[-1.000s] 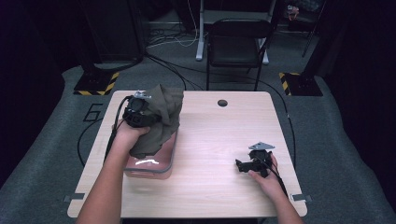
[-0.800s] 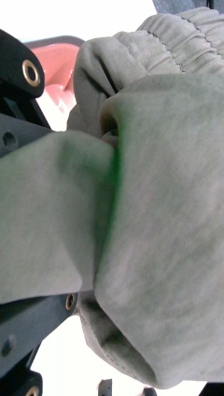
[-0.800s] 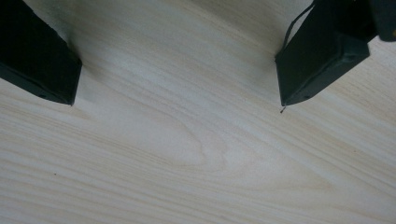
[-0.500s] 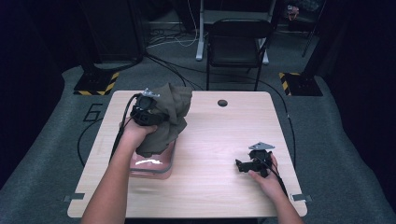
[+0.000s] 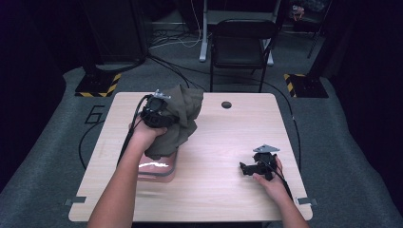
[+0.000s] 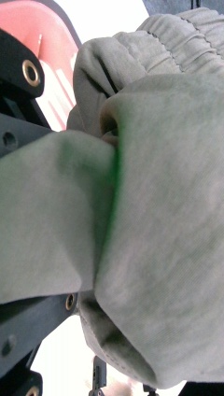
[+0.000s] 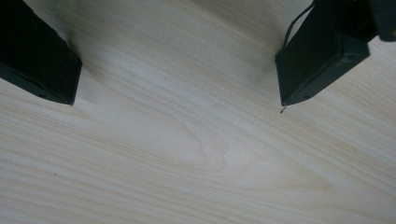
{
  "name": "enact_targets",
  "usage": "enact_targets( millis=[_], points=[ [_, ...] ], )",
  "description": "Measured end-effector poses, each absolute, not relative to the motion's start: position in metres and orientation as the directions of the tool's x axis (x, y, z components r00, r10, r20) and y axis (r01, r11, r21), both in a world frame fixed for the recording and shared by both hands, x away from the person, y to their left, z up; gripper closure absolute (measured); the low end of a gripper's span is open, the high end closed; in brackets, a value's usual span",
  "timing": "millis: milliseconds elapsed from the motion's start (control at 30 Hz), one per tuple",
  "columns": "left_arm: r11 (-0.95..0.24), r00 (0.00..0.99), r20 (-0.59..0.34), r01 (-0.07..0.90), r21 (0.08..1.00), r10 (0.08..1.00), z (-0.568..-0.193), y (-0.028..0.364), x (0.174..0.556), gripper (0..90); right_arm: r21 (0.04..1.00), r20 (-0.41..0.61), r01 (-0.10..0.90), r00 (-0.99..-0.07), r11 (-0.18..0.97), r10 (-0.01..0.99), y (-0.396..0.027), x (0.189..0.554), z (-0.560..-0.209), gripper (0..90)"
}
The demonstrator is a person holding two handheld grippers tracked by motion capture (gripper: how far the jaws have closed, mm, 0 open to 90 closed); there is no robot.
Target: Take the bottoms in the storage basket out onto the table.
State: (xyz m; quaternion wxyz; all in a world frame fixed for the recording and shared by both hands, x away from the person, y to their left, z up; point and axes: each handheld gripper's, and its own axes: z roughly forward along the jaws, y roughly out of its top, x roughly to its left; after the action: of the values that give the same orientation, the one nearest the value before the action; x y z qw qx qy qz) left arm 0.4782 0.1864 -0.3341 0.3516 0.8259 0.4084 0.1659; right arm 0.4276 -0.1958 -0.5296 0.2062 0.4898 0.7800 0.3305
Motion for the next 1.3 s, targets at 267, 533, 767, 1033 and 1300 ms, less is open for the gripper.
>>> enact_targets(
  millis=[267, 533, 767, 1033, 1300],
  points=[
    [-0.441, 0.631, -0.008, 0.551, 0.709, 0.776, -0.335, 0.173, 0.477, 66.5, 0.717, 0.002, 0.628, -0.435, 0.302, 0.900, -0.196, 0.428, -0.530, 0.0],
    [-0.460, 0.660, -0.013, 0.537, 0.706, 0.751, -0.336, 0.152, 0.477, 66.4, 0.717, 0.002, 0.628, -0.435, 0.302, 0.900, -0.196, 0.428, -0.530, 0.0],
    [-0.481, 0.681, -0.012, 0.528, 0.700, 0.732, -0.339, 0.138, 0.477, 66.4, 0.715, 0.005, 0.631, -0.436, 0.301, 0.900, -0.196, 0.428, -0.529, 0.0],
    [-0.499, 0.696, -0.012, 0.526, 0.689, 0.718, -0.343, 0.125, 0.477, 66.4, 0.717, 0.007, 0.631, -0.431, 0.296, 0.902, -0.195, 0.428, -0.529, 0.0],
    [-0.507, 0.711, -0.017, 0.517, 0.690, 0.703, -0.346, 0.114, 0.475, 66.4, 0.717, 0.007, 0.631, -0.431, 0.296, 0.902, -0.195, 0.428, -0.529, 0.0]
  ],
)
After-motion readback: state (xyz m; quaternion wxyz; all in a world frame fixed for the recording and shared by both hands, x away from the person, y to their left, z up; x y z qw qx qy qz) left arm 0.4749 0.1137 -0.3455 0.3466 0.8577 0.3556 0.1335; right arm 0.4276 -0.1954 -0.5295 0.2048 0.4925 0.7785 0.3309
